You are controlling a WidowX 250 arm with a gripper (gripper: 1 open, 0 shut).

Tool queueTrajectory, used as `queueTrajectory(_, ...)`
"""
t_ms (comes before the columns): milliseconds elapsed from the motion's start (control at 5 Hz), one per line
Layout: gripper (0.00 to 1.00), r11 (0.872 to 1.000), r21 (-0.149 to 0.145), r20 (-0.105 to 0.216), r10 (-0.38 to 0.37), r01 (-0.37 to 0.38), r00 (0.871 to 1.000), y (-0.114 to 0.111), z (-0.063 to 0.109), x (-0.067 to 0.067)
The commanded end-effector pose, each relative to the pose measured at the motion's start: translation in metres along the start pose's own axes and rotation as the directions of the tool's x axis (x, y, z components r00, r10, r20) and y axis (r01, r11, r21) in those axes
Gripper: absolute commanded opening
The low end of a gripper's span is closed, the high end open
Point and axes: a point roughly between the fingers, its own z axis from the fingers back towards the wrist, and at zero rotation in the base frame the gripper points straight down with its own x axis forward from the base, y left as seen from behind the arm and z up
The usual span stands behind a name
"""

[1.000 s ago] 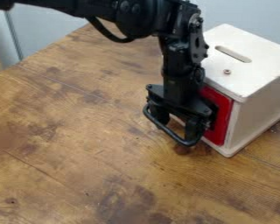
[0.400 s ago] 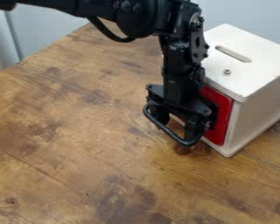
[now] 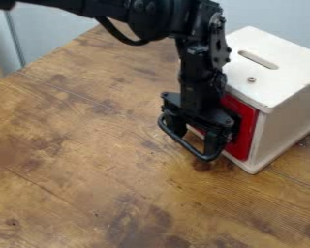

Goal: Close the drawer

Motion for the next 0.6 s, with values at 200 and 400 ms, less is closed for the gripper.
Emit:
queueTrajectory(200,1.00,0.956,0.010,0.126,0.290,-0.294,0.949,0.075,0.061,0.010)
queueTrajectory(400,1.00,0.954,0.016,0.135,0.294,-0.299,0.946,0.078,0.077,0.014)
